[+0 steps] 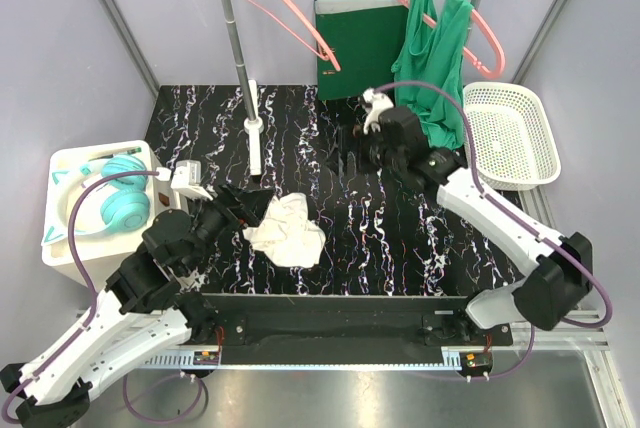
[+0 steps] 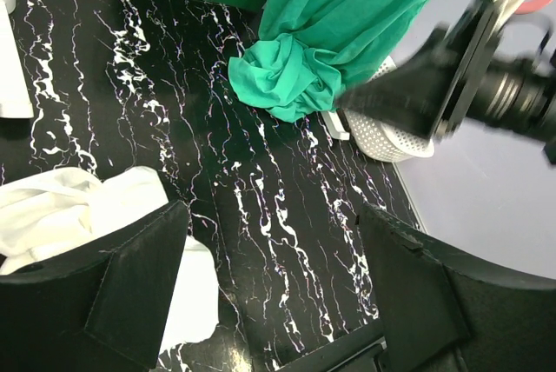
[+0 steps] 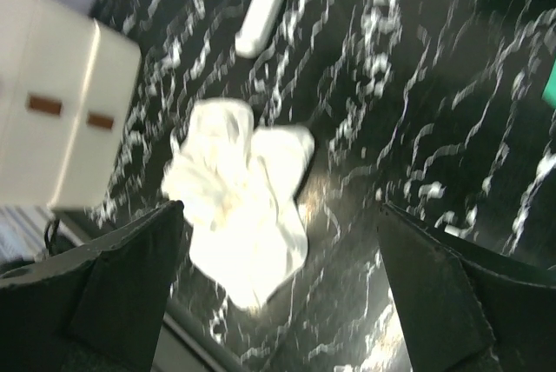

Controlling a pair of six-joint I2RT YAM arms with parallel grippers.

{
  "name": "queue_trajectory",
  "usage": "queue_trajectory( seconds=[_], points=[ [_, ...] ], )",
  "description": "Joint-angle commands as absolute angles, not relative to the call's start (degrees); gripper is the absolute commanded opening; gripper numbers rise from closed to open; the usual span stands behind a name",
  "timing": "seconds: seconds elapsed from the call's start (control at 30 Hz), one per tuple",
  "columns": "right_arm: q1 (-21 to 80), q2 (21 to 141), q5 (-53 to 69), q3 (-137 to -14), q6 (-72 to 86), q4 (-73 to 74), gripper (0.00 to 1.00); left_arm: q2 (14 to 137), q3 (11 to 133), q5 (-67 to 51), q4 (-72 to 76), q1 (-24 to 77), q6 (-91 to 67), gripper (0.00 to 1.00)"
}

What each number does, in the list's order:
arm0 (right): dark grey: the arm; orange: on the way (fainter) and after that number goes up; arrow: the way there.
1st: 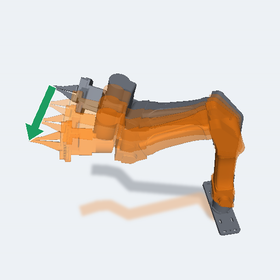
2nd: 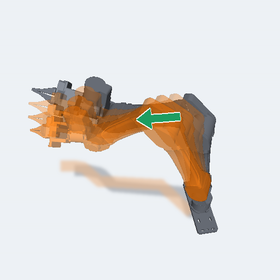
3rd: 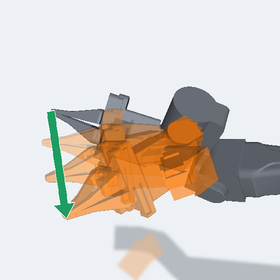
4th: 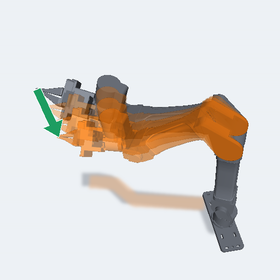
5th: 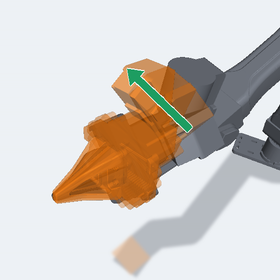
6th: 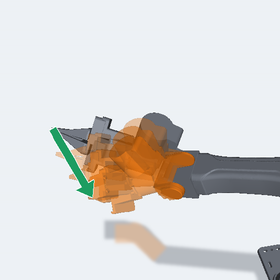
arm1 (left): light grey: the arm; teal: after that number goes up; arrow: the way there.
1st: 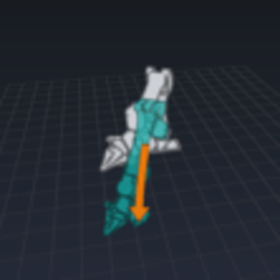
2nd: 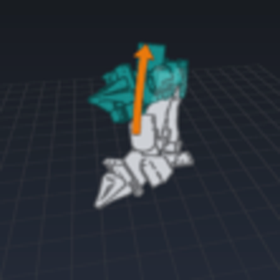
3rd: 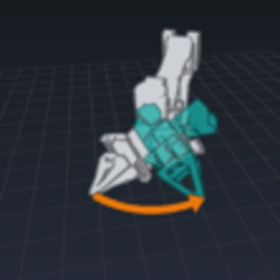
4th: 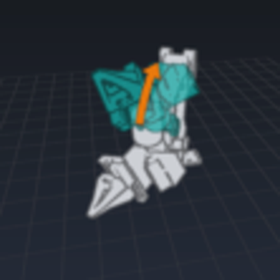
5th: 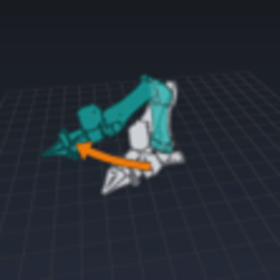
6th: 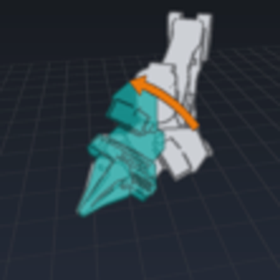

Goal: Remove the tank top from the hanger

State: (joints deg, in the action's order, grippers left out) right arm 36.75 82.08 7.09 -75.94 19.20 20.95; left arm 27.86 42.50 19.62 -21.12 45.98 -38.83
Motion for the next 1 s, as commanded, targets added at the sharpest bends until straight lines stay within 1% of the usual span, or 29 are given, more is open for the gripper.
queue_trajectory(
  seconds=[0.0,0.1,0.2,0.33,0.47,0.63,0.73,0.83,0.93,0.97],
  points=[
    [39.4,79.3,12.3,-64.5,23.4,14.9,1.00,27.7,43.1,19.6,-18.8,46.0,-36.9,0.83],
    [42.4,78.7,16.1,-58.1,25.9,7.3,1.00,26.7,42.4,19.3,-18.7,46.0,-37.0,0.83],
    [45.6,81.3,17.4,-54.5,29.8,-2.0,1.00,25.8,41.7,19.4,-18.8,46.0,-37.3,0.83],
    [49.6,89.9,16.4,-55.0,32.6,-9.4,1.00,25.4,41.3,19.2,-18.7,46.1,-37.5,0.83],
    [52.7,97.9,12.5,-58.4,32.2,-12.1,1.00,24.8,41.0,19.2,-19.0,46.0,-38.0,0.83],
    [53.9,106.2,7.7,-62.3,34.3,-9.1,1.00,24.0,41.3,19.9,-19.8,46.0,-37.5,0.83],
    [54.8,108.6,1.5,-64.9,33.8,-4.0,1.00,23.6,41.2,20.4,-20.0,46.0,-37.5,0.83],
    [55.4,110.6,0.2,-66.4,33.8,-1.2,1.00,23.9,41.1,20.6,-20.0,46.0,-37.6,0.83],
    [56.2,113.0,-2.1,-68.7,33.5,1.6,0.92,24.4,41.0,20.6,-20.0,46.0,-38.0,0.83],
    [56.4,113.4,-2.5,-69.5,33.5,2.0,0.86,24.3,41.0,20.5,-20.0,46.0,-38.1,0.83]
  ],
)
